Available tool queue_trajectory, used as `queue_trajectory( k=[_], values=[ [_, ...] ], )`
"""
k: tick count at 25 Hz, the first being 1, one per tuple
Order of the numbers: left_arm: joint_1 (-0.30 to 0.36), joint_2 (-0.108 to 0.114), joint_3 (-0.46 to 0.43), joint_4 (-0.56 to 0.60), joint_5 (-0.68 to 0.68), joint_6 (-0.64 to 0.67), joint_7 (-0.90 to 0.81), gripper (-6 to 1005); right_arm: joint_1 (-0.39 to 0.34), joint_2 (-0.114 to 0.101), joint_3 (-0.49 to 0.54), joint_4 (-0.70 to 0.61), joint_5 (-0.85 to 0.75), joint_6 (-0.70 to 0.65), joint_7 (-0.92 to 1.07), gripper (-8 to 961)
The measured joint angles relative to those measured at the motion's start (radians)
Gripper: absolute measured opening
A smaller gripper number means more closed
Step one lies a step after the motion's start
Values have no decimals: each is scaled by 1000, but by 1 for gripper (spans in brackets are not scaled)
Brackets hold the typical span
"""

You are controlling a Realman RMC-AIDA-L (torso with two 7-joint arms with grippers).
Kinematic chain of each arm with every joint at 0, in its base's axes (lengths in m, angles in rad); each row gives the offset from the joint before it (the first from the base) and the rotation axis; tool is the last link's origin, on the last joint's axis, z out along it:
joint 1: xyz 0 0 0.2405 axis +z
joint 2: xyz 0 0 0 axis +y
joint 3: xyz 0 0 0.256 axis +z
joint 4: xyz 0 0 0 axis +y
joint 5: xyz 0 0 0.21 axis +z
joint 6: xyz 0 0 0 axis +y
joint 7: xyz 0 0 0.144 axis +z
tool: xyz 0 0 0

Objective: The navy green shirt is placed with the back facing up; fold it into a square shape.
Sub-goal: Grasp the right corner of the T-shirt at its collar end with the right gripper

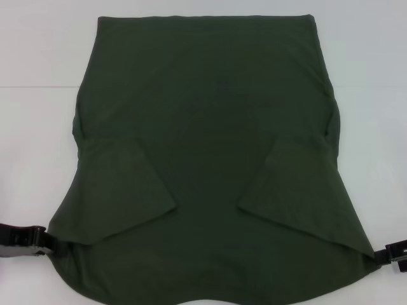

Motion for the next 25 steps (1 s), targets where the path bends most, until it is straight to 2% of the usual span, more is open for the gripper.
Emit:
queue_trajectory(
  k=[17,25],
  values=[
    [-3,-6,-1,4,0,3,0,53,9,25,-9,11,-1,53,-29,774],
    [-3,-6,0,3,0,0,0,57,19,27,-39,46,-1,91,-30,774]
  ],
)
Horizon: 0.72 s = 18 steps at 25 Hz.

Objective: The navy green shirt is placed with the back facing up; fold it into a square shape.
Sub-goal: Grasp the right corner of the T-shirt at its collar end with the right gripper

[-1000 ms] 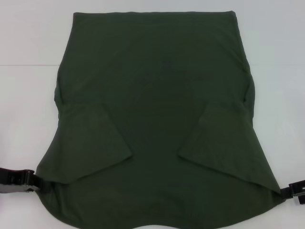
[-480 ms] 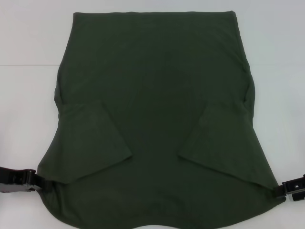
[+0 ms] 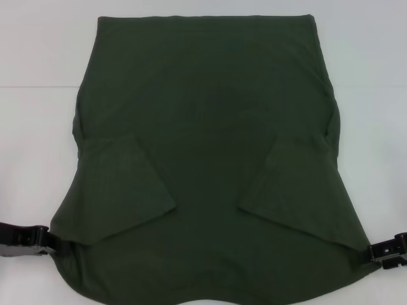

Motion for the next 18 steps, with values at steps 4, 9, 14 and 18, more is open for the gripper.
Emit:
queue_trajectory(
  k=[4,9,14,18],
  values=[
    [0,0,0,0,0,-1,0,58,3,0,-8,3,0,10,0,774],
    [0,0,0,0,0,-2,0,60,6,-1,-13,4,0,14,0,775],
    [0,0,0,0,0,-2,0,62,10,4,-14,5,0,16,0,775],
    [0,-1,0,1,0,-1,0,64,14,9,-19,5,0,16,0,775]
  ],
)
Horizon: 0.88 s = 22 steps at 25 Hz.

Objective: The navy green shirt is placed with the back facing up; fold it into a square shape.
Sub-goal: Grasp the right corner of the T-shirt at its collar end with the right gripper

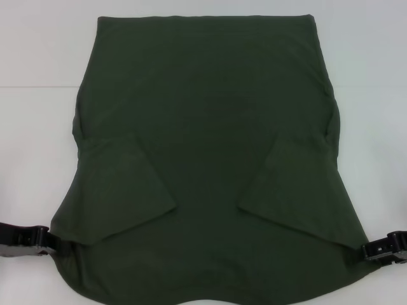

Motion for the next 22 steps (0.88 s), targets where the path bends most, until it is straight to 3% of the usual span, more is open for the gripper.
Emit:
queue_trajectory(
  k=[22],
  values=[
    [1,0,-3,2,0,4,2,73,50,18,-7,35,2,3,-11,775]
  ],
)
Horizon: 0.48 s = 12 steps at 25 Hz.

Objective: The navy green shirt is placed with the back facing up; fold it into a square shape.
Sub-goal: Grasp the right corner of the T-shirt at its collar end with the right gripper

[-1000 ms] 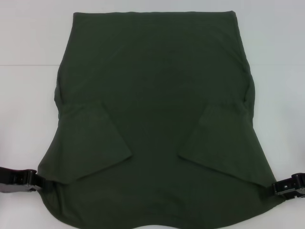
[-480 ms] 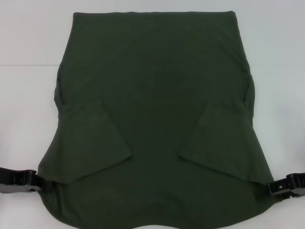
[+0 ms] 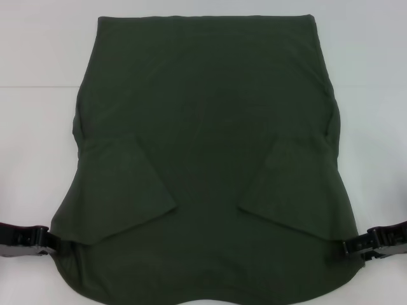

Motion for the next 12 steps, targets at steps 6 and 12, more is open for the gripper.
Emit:
queue_trajectory(
  k=[6,12],
  values=[
    [1,0,-2,0,0,2,0,75,6,1,0,5,0,10,-1,775],
    [-1,0,-3,0,0,2,0,78,13,2,0,16,0,12,-2,774]
  ],
)
